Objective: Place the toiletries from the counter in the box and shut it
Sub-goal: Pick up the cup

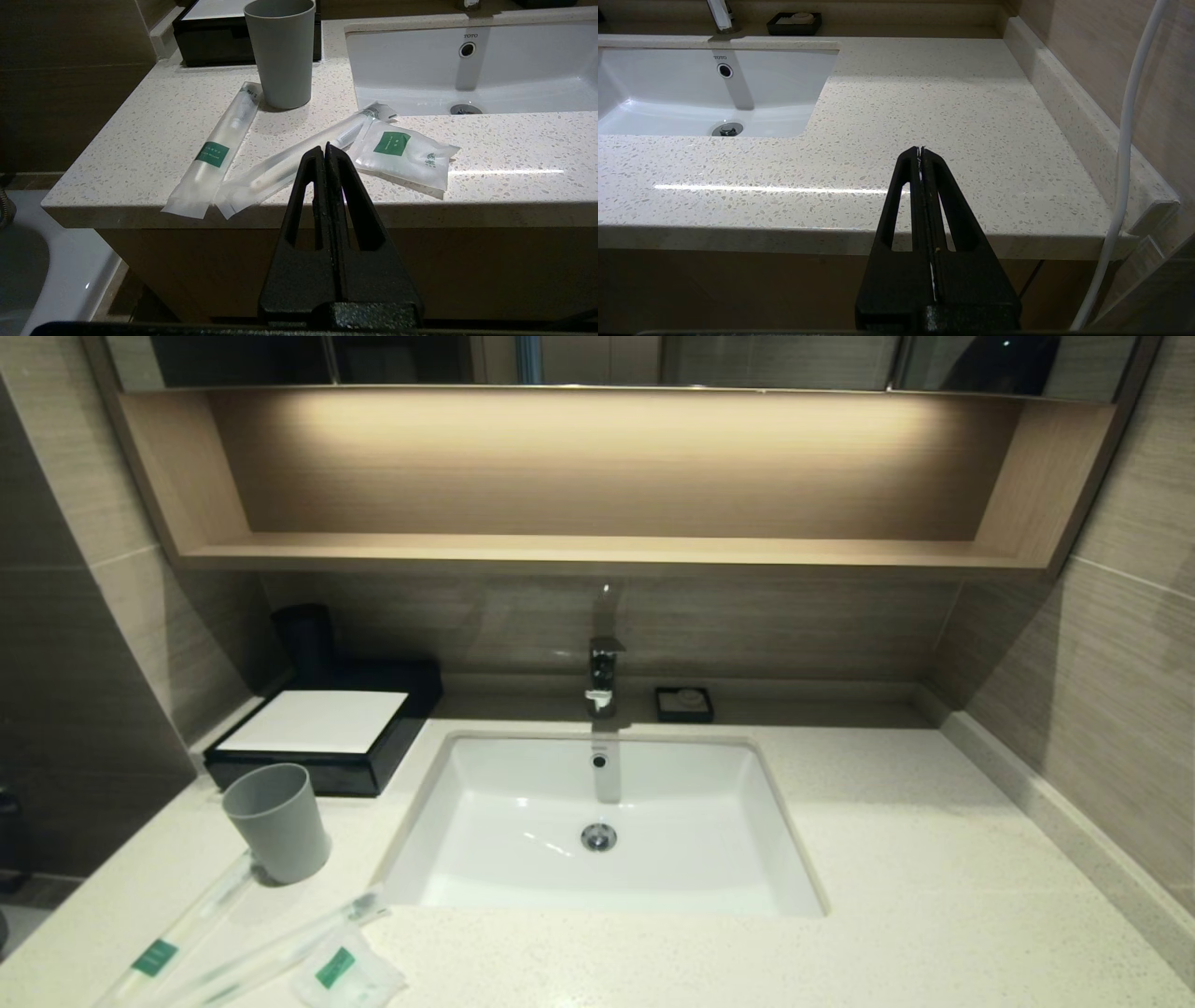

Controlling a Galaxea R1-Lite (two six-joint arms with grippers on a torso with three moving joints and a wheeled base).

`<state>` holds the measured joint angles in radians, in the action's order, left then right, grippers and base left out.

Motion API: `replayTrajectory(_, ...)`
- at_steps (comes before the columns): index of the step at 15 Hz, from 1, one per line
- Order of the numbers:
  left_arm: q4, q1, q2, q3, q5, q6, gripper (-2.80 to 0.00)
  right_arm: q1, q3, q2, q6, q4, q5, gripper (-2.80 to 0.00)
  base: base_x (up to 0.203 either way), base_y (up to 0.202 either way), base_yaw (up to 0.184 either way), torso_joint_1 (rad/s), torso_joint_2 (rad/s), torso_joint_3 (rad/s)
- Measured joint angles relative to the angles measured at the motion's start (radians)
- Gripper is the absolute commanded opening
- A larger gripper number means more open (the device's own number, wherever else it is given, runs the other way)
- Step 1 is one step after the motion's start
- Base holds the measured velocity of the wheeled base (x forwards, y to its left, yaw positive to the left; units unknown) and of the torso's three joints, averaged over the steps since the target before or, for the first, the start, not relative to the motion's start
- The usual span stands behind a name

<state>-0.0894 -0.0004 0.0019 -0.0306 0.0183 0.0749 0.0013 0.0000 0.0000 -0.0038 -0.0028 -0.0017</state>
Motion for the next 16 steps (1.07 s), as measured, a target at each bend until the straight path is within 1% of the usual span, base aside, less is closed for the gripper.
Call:
replayTrajectory(13,0.009,0.0,0.0,0.003,-0.001,0.004,-2.8,0.0,0.0,0.0,-0.001,0.0,0.0,-2.8,0.0,0.0,0.0,0.0,0.0,0.0)
replayTrajectory(16,0.011,0.0,0.0,0.003,0.008,0.003,-2.8,0.0,0.0,0.0,-0.001,0.0,0.0,-2.8,0.0,0.0,0.0,0.0,0.0,0.0)
